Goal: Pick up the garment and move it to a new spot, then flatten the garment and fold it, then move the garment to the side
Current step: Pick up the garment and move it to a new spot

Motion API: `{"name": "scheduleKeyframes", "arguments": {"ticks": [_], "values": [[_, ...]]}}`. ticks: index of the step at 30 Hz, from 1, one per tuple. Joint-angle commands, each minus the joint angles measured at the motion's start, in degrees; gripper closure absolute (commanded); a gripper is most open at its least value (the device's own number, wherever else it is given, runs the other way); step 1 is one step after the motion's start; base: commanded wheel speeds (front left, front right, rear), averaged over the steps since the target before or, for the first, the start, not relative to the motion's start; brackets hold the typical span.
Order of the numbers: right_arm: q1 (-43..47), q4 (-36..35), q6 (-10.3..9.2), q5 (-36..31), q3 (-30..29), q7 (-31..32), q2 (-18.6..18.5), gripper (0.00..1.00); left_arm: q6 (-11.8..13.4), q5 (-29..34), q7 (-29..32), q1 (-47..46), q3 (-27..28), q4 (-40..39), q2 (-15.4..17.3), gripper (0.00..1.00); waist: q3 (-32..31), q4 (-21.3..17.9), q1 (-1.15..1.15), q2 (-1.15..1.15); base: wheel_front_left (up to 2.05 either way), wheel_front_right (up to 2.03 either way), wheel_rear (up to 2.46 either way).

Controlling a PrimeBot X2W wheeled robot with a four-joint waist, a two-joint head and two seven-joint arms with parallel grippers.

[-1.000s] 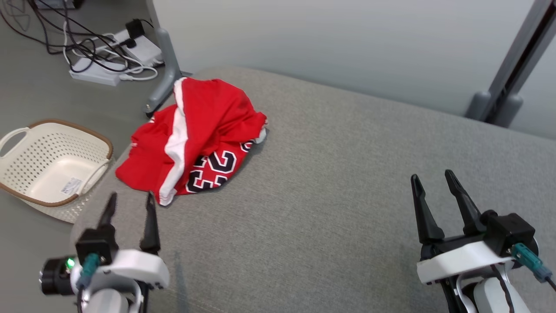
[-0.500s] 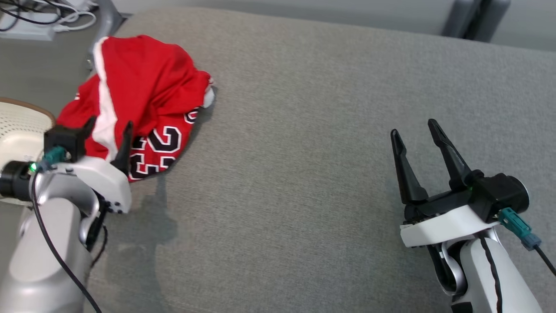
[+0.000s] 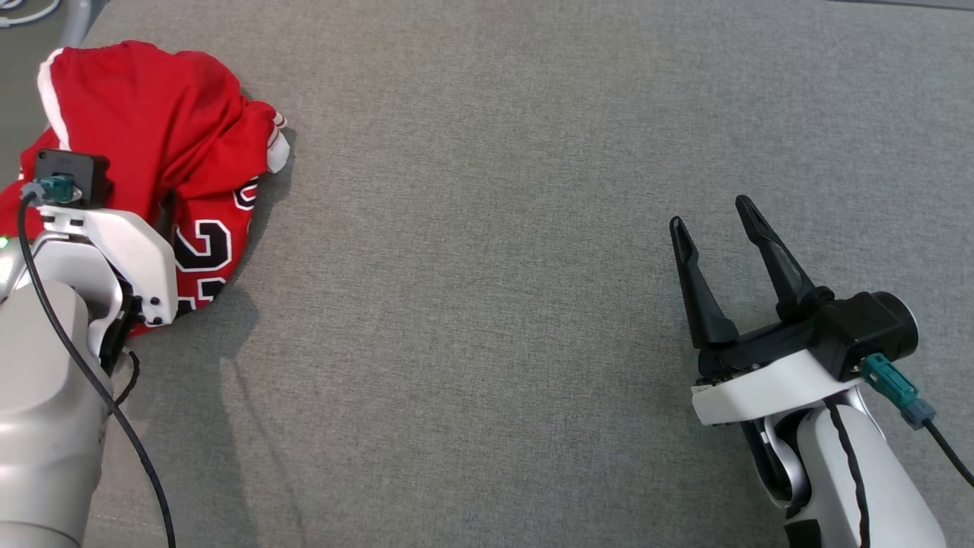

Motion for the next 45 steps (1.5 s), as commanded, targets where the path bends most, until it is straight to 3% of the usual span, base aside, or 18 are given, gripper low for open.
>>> {"name": "scheduleKeyframes", "arguments": {"ticks": [1, 4, 5, 6, 15, 25, 30, 37, 45], "values": [[-0.6, 0.1, 0.09, 0.1, 0.2, 0.0, -0.3, 0.00, 0.8, 0.0, -0.6, -1.7, 0.1, 1.0, 0.4, 0.00, 0.2, -0.4, 0.00, 0.00, 0.00, 0.00, 0.00], [-0.5, 0.1, 0.09, 0.4, 0.6, 0.0, -0.3, 0.00, 1.5, 0.6, -1.1, -2.6, -0.1, 2.8, 0.7, 0.00, 0.3, -0.7, 0.00, 0.00, 0.00, 0.00, 0.00], [-0.4, 0.1, 0.09, 0.5, 0.7, 0.0, -0.3, 0.00, 1.8, 0.7, -1.4, -3.0, -0.2, 3.6, 0.9, 0.56, 0.2, -0.8, 0.00, 0.00, 0.00, 0.00, 0.00], [-0.2, 0.1, 0.09, 0.5, 0.8, 0.0, -0.3, 0.00, 2.2, 0.6, -1.6, -3.4, -0.2, 4.3, 0.9, 1.00, 0.2, -0.9, 0.00, 0.00, 0.00, 0.00, 0.00], [-0.1, 0.6, 0.09, 0.4, 0.3, 0.0, -0.3, 0.00, 2.7, 0.3, -4.6, -6.2, -0.9, 8.8, 0.7, 1.00, -0.4, -0.5, 0.00, 0.00, 0.00, 0.00, 0.00], [1.2, 1.1, 0.09, 1.7, -0.3, 0.0, -0.4, 0.00, 6.0, -3.2, -18.3, -8.2, 3.0, 5.7, -0.2, 1.00, -4.8, 0.1, 0.00, 0.00, 0.00, 0.00, 0.00], [2.6, 1.2, 0.09, 2.4, -1.4, 0.0, -0.3, 0.00, 6.9, -5.4, -21.1, -7.4, 5.9, -2.2, -1.3, 1.00, -8.8, 0.3, 0.00, 0.00, 0.00, 0.00, 0.00], [5.0, 1.1, 0.09, 3.6, -3.2, 0.0, -0.3, 0.00, 5.9, -5.9, -21.1, -0.8, 9.0, -22.8, -4.6, 1.00, -14.2, -0.2, 0.00, 0.00, 0.00, 0.00, 0.00], [7.1, 0.5, 0.09, 3.9, -6.6, 0.0, -0.4, 0.00, 3.2, -7.4, -19.9, 6.6, 5.1, -32.6, -10.1, 1.00, -19.5, -3.0, 0.00, 0.00, 0.00, 0.00, 0.00]]}}
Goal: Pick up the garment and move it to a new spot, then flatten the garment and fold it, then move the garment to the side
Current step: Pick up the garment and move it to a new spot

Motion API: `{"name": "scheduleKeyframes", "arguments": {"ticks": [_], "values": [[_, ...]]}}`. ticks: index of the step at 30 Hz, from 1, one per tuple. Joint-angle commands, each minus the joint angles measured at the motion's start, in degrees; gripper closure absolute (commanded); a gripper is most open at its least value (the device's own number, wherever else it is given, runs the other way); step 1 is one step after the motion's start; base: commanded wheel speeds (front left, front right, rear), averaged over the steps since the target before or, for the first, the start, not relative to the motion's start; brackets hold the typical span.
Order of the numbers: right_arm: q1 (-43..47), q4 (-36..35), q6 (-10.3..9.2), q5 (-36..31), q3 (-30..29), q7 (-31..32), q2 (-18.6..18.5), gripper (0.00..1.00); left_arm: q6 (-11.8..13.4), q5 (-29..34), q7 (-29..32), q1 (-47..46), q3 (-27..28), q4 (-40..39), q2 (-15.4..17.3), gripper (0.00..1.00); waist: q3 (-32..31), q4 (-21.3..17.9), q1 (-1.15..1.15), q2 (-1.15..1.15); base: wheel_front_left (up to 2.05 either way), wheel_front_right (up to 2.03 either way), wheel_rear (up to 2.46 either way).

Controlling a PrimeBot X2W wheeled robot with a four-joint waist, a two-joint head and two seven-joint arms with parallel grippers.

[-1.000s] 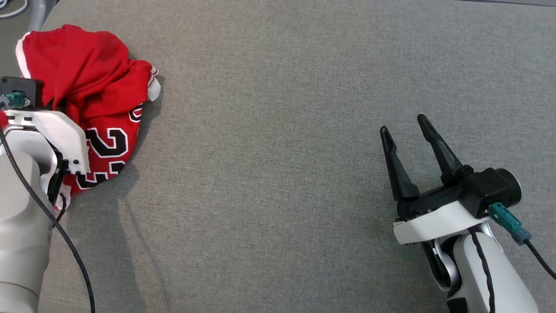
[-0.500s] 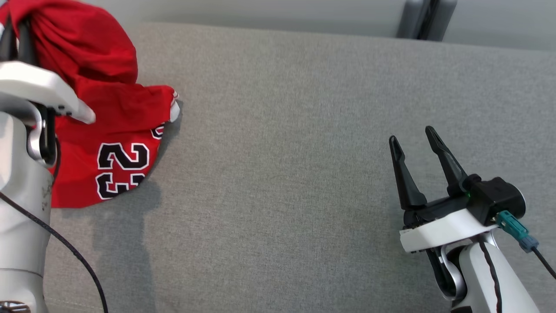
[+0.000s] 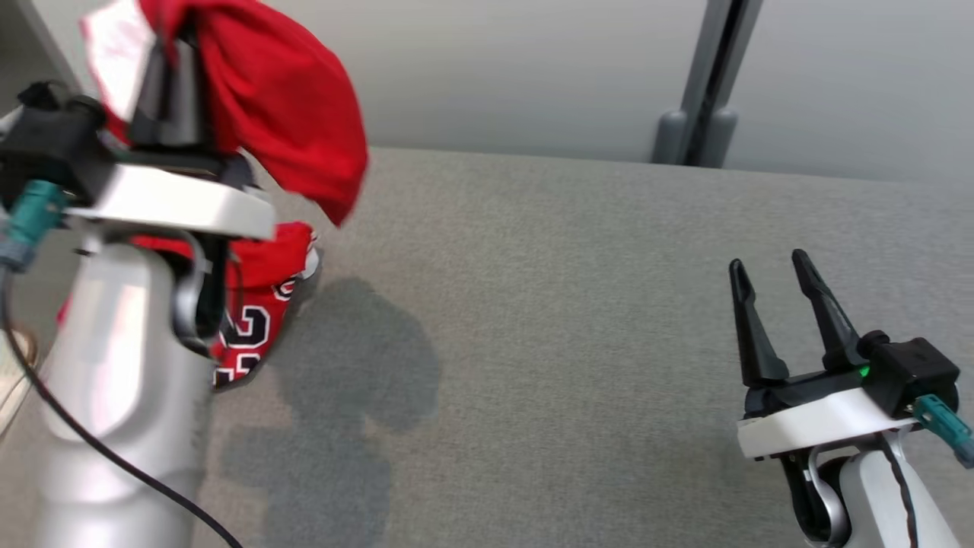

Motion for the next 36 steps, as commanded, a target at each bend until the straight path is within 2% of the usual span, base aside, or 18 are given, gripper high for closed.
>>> {"name": "scheduleKeyframes", "arguments": {"ticks": [1, 3, 9, 14, 19, 21, 23, 24, 30, 33, 34, 35, 36], "values": [[1.0, -0.3, 0.09, -0.2, -1.1, 0.0, -0.4, 0.00, -0.5, -0.6, 0.7, 1.9, -1.1, -1.6, -1.3, 1.00, -2.0, -2.2, 0.00, 0.00, 0.00, 0.00, 0.00], [1.2, -0.5, 0.09, -0.3, -1.5, 0.0, -0.4, 0.00, -0.7, -0.8, 1.1, 3.0, -1.8, -2.4, -1.8, 1.00, -2.4, -2.9, 0.00, 0.00, 0.00, 0.00, 0.00], [1.8, -1.7, 0.09, -1.5, -4.0, 0.0, -0.4, 0.00, -0.5, -2.3, 1.9, 9.5, -6.8, -5.9, -4.8, 1.00, -3.0, -8.7, 0.00, 0.00, 0.00, 0.00, 0.00], [1.4, -2.4, 0.09, -2.1, -4.6, 0.0, -0.3, 0.00, 1.4, -4.7, 1.0, 12.0, -9.9, -5.9, -5.9, 1.00, -1.5, -15.4, 0.00, 0.00, 0.00, 0.00, 0.00], [0.8, -3.0, 0.09, -1.8, -4.6, 0.0, -0.3, 0.00, 4.8, -7.5, 0.0, 12.1, -12.9, -4.2, -6.1, 1.00, 1.0, -22.3, 0.00, 0.00, 0.00, 0.00, 0.00], [0.5, -3.3, 0.09, -1.3, -4.5, 0.0, -0.3, 0.00, 7.0, -8.3, -0.5, 11.5, -15.3, -1.8, -6.1, 1.00, 2.6, -25.9, 0.00, 0.00, 0.00, 0.00, 0.00], [0.5, -3.4, 0.09, -1.2, -4.7, 0.0, -0.3, 0.00, 7.6, -8.1, -0.7, 11.0, -16.0, -0.6, -6.0, 1.00, 3.1, -26.9, 0.00, 0.00, 0.00, 0.00, 0.00], [0.3, -3.6, 0.09, -0.7, -4.6, 0.0, -0.3, 0.00, 8.5, -8.2, -0.9, 10.6, -17.2, 2.0, -6.0, 1.00, 4.0, -28.9, 0.00, 0.00, 0.00, 0.00, 0.00], [-0.2, -4.2, 0.09, 0.6, -4.6, 0.0, -0.3, 0.00, 8.6, -7.9, -1.0, 9.0, -21.2, 8.7, -6.0, 1.00, 6.4, -32.9, 0.00, 0.00, 0.00, 0.00, 0.00], [-0.4, -4.3, 0.09, 1.1, -4.0, 0.0, -0.3, 0.00, 8.2, -7.1, -1.0, 8.0, -25.0, 14.5, -6.0, 1.00, 7.2, -34.0, 0.00, 0.00, 0.00, 0.00, 0.00], [-0.4, -4.3, 0.09, 1.1, -4.0, 0.0, -0.3, 0.00, 7.8, -7.3, -1.0, 7.6, -26.5, 16.5, -6.0, 0.84, 7.3, -34.1, 0.00, 0.00, 0.00, 0.00, 0.00], [-0.4, -4.3, 0.09, 1.2, -3.9, 0.0, -0.3, 0.00, 7.7, -7.9, -1.0, 7.1, -27.7, 18.1, -6.1, 0.38, 7.4, -34.2, 0.00, 0.00, 0.00, 0.00, 0.00], [-0.3, -4.3, 0.09, 1.3, -4.0, 0.0, -0.3, 0.00, 7.4, -8.6, -0.7, 6.7, -29.0, 19.5, -6.1, 0.00, 7.4, -34.2, 0.00, 0.00, 0.00, 0.00, 0.00]]}}
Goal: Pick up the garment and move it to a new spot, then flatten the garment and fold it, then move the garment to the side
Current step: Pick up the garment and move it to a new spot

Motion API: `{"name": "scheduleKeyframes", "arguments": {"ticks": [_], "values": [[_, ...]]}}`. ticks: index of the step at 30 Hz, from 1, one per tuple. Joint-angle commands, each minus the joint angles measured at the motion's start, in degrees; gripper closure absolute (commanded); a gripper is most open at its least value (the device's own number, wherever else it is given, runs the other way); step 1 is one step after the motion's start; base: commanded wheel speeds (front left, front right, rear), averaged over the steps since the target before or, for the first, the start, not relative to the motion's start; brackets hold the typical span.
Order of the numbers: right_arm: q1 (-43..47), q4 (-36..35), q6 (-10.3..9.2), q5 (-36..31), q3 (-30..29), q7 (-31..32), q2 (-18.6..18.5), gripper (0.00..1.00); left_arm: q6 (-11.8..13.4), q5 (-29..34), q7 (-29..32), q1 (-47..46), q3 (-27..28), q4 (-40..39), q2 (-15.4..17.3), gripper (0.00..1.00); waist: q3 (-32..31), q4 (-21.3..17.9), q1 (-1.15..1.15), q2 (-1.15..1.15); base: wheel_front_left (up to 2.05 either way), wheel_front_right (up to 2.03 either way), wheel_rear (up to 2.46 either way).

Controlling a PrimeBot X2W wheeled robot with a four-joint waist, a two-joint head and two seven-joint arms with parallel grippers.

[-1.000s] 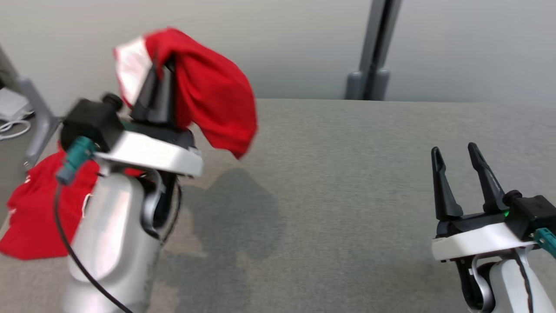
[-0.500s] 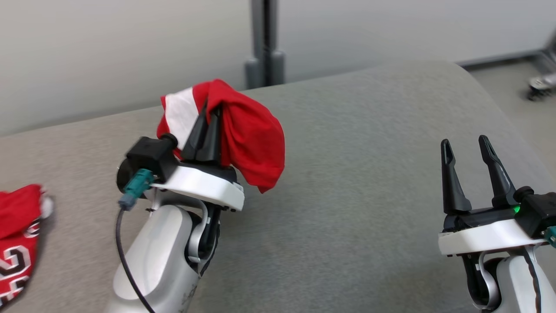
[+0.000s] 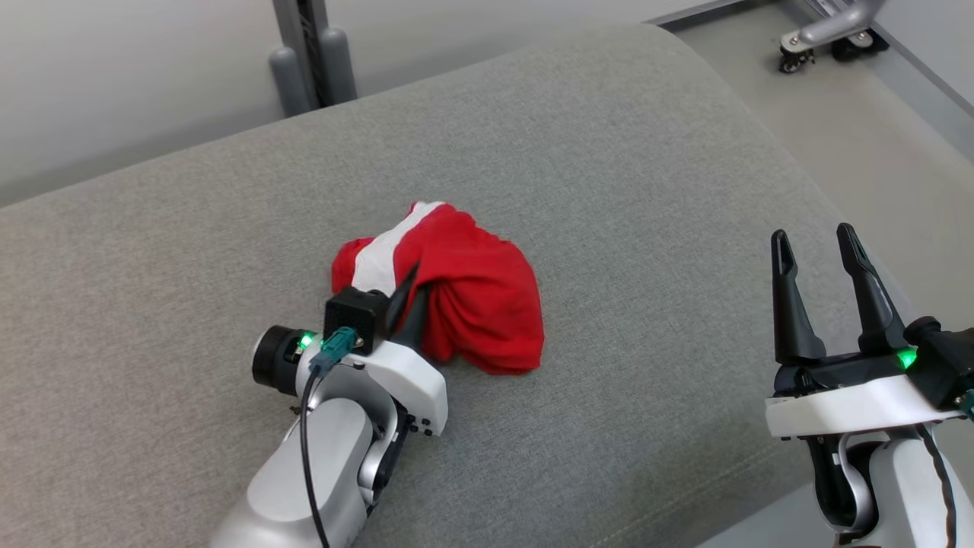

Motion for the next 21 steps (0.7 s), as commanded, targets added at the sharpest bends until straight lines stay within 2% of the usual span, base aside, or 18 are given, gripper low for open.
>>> {"name": "scheduleKeyframes", "arguments": {"ticks": [1, 7, 16, 19, 21], "values": [[0.0, -0.1, 0.09, 0.3, -0.2, 0.0, -0.2, 0.00, -0.5, -1.1, 0.0, -1.6, -0.9, 0.9, 0.3, 0.00, 0.2, -0.1, 0.00, 0.00, 0.00, 0.00, 0.00], [0.9, 0.6, 0.09, 0.1, -0.2, 0.0, -0.3, 0.00, -0.5, -4.7, -0.1, -3.1, -4.9, 4.6, 0.3, 0.00, -1.7, 2.7, 0.00, 0.00, 0.00, 0.00, 0.00], [2.6, 2.3, 0.09, -1.6, -0.3, 0.0, -0.3, 0.00, -3.2, -7.5, -0.2, -0.3, -5.3, 3.0, 0.7, 0.00, -7.6, 10.0, 0.00, 0.00, 0.00, 0.00, 0.00], [3.4, 2.8, 0.09, -2.1, -0.4, 0.0, -0.3, 0.00, -1.9, -7.5, -0.2, 1.7, -3.6, -0.4, 2.2, 0.00, -9.9, 13.2, 0.00, 0.00, 0.00, 0.00, 0.00], [3.8, 2.3, 0.09, -2.4, -0.1, 0.0, -0.2, 0.00, -0.1, -5.8, -0.2, 3.4, -2.0, -4.2, 3.6, 0.00, -10.9, 15.4, 0.00, 0.00, 0.00, 0.00, 0.00]]}}
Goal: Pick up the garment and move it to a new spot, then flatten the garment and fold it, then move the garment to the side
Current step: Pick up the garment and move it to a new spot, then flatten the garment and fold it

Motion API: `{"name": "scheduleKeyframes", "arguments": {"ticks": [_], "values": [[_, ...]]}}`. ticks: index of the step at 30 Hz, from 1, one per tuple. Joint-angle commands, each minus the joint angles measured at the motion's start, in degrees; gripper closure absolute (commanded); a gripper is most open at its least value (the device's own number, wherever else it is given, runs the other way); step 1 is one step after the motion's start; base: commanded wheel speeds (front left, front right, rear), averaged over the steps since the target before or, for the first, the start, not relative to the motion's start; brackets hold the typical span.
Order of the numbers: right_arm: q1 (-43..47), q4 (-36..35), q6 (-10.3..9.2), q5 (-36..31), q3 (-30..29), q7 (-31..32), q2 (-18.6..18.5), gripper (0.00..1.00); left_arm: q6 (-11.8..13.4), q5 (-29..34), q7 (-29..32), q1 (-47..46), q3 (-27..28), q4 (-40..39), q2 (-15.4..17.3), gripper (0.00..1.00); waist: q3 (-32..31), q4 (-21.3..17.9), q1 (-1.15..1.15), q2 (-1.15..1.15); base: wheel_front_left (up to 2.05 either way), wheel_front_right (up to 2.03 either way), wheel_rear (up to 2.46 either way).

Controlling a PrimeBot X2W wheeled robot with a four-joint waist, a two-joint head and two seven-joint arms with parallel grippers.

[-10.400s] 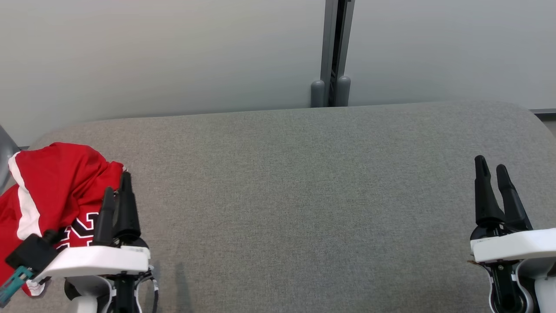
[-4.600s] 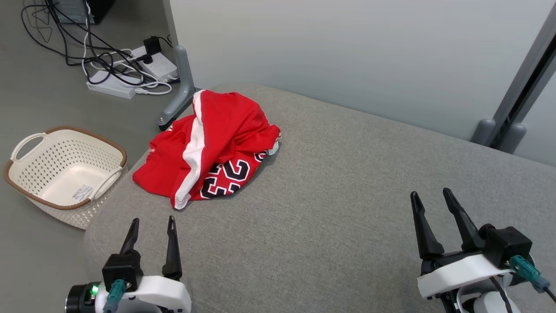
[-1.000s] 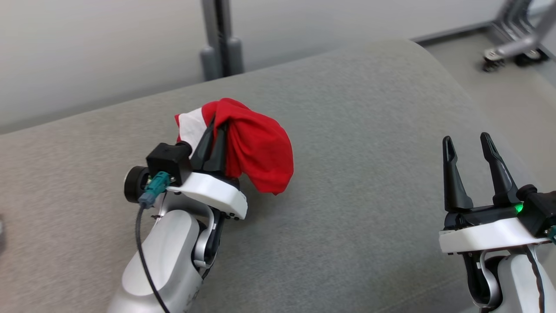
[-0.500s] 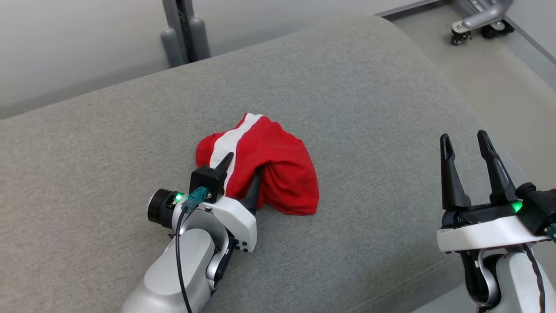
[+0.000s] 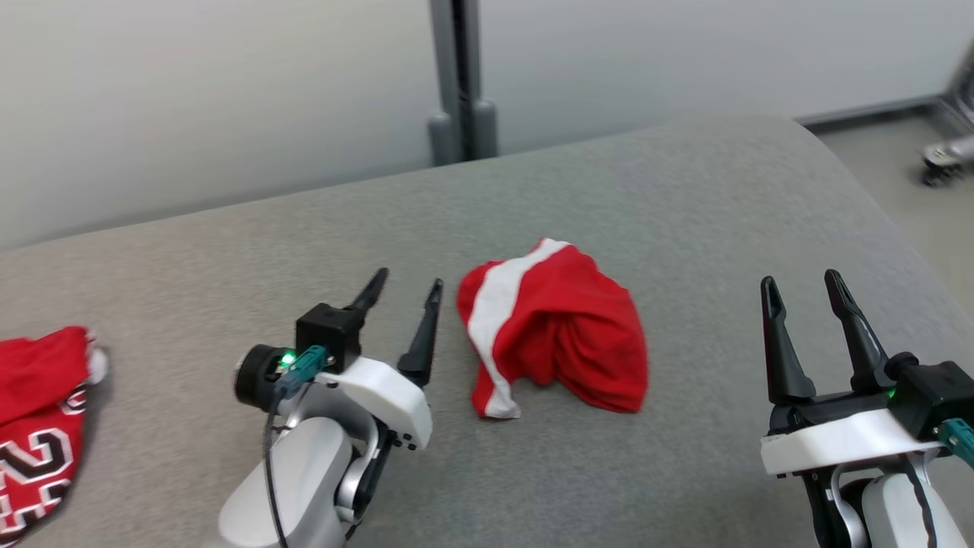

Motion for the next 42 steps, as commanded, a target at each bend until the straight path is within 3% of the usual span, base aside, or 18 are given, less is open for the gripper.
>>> {"name": "scheduleKeyframes", "arguments": {"ticks": [1, 7, 12, 18, 28, 42], "values": [[0.7, -0.8, 0.09, -0.1, 0.0, 0.0, -0.2, 0.00, 1.4, 1.5, -0.1, 2.0, 1.4, -2.6, 1.3, 0.00, -3.4, 4.9, 0.00, 0.00, 0.00, 0.00, 0.00], [2.8, -1.4, 0.09, -0.6, 1.1, 0.0, -0.2, 0.00, 4.8, 8.5, 0.0, 11.5, 10.9, -18.9, 3.7, 0.00, -5.2, 10.2, 0.00, 0.00, 0.00, 0.00, 0.00], [4.0, -0.5, 0.06, -0.9, 1.9, 0.0, -0.3, 0.00, 4.0, 12.8, 0.0, 20.3, 18.0, -25.7, 2.9, 0.00, -6.0, 12.8, 0.00, 0.00, 0.00, 0.00, 0.00], [5.5, 0.1, 0.05, 0.4, 2.2, 0.0, -0.3, 0.00, 2.7, 15.5, -0.1, 27.3, 25.1, -28.6, -0.6, 0.00, -6.6, 14.1, 0.00, 0.00, 0.00, 0.00, 0.00], [5.6, 0.8, 0.05, 0.8, 2.5, 0.0, -0.3, 0.00, -0.2, 17.8, -0.1, 29.8, 27.6, -27.3, -2.7, 0.00, -6.4, 14.5, 0.00, 0.00, 0.00, 0.00, 0.00], [5.2, 1.1, 0.05, 0.3, 2.5, 0.0, -0.3, 0.00, 0.9, 18.0, -0.1, 29.0, 26.1, -26.3, -2.7, 0.00, -6.4, 14.7, 0.00, 0.00, 0.00, 0.00, 0.00]]}}
